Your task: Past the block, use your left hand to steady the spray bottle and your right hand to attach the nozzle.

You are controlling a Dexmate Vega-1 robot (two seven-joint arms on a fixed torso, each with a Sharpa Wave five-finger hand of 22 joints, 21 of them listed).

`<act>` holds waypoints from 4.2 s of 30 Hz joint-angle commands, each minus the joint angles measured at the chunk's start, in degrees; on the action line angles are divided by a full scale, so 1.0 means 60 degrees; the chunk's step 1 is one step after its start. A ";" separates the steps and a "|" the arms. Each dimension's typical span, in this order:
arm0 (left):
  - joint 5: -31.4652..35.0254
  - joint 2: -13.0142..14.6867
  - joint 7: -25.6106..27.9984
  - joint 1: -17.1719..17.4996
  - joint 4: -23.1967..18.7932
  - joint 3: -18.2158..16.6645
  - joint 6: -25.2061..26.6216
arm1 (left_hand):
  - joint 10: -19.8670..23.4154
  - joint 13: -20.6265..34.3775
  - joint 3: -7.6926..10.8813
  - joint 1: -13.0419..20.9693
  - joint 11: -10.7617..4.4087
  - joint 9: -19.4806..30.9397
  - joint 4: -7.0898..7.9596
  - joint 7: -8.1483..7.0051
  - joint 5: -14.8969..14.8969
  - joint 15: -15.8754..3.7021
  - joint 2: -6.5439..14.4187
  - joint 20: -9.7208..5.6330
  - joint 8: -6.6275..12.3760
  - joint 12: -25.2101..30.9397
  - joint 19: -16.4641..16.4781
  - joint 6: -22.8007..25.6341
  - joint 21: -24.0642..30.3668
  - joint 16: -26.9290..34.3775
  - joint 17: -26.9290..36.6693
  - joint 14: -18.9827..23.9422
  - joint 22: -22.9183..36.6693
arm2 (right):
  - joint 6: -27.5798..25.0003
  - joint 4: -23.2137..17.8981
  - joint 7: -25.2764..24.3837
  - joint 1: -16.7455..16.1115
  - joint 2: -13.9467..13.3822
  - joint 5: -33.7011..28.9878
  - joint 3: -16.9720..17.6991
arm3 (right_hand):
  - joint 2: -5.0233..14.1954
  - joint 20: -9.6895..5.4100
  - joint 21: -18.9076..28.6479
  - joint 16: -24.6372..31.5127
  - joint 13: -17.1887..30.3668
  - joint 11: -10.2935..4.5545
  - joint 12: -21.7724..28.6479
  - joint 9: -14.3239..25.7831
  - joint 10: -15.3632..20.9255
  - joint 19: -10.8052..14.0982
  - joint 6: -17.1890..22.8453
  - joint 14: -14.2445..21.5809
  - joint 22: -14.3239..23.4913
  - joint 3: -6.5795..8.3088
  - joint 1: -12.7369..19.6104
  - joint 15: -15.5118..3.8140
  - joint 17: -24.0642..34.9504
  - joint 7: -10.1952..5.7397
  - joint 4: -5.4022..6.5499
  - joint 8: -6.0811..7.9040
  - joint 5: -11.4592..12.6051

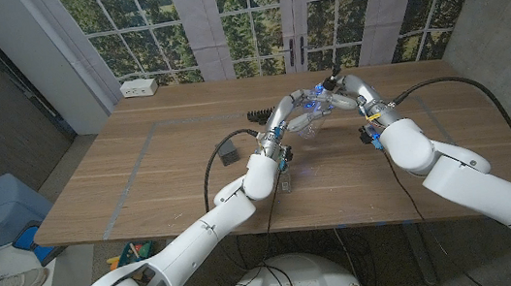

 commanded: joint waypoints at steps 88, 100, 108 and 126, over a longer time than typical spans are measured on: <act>-0.5763 0.1749 -0.2812 0.2180 -0.2950 -0.2285 0.0947 | -0.8374 -0.2017 -0.1818 -0.5118 -0.0113 -0.1222 0.1860 -0.2293 -0.0810 0.1099 0.0894 0.1764 -0.3235 -0.0302 -0.4830 -0.5141 -0.2947 -0.0121 -0.0118 -0.7542 0.0016 | -0.5061 0.1314 0.1640 0.2680 0.1249 -0.4555 -0.3613 | 0.0963 0.0379 0.1072 -0.2921 0.0339 -0.1130 -0.0525 -0.0133 0.0924 -0.1246 0.0850 -0.0696 -0.0336 0.0001 0.0596 -0.1477 -0.0613 -0.0931 0.0325 -0.0397 0.0003; -0.5712 0.1731 -0.2830 0.2194 -0.2878 -0.2272 0.0819 | -0.8355 -0.2025 -0.1800 -0.5158 -0.0078 -0.1224 0.1838 -0.2266 -0.0795 0.1106 0.0935 0.1798 -0.3257 -0.0299 -0.4819 -0.5142 -0.2985 -0.0123 -0.0140 -0.7533 0.0010 | -0.5892 0.0870 0.1933 0.2776 0.1163 -0.4085 -0.3558 | 0.0202 0.1223 0.0787 -0.4488 -0.0193 -0.0503 -0.2731 -0.0140 -0.2927 -0.2462 -0.2689 -0.3485 -0.0521 -0.1224 -0.0954 -0.0539 -0.1734 -0.0262 0.0403 -0.2158 -0.0236; -0.5652 0.1714 -0.2846 0.2162 -0.2808 -0.2259 0.0741 | -0.8354 -0.2029 -0.1789 -0.5174 -0.0067 -0.1225 0.1812 -0.2257 -0.0788 0.1110 0.0951 0.1810 -0.3272 -0.0302 -0.4809 -0.5151 -0.3010 -0.0122 -0.0153 -0.7521 0.0006 | -0.6243 0.0590 0.1994 0.2849 0.1040 -0.3541 -0.3430 | -0.0289 0.1669 0.0226 -0.5478 -0.0565 0.0098 -0.3145 -0.0161 -0.4817 -0.3220 -0.4449 -0.5143 -0.0579 -0.1966 -0.1910 0.0330 -0.2487 0.0230 0.0559 -0.3049 0.0156; -0.5666 0.1770 -0.2912 0.2138 -0.2718 -0.2332 0.0664 | -0.8359 -0.2034 -0.1770 -0.5190 -0.0102 -0.1225 0.1752 -0.2282 -0.0779 0.1109 0.0961 0.1826 -0.3290 -0.0310 -0.4794 -0.5164 -0.3057 -0.0132 -0.0171 -0.7528 0.0001 | -0.2021 0.0806 0.1016 0.0864 0.0523 0.0215 -0.0462 | -0.0549 0.2410 -0.1247 -0.6006 -0.1414 0.1070 -0.3044 -0.0278 -0.7094 -0.4778 -0.6446 -0.7495 -0.0640 -0.3165 -0.3192 0.1438 -0.3488 0.0602 0.1099 -0.3058 0.0822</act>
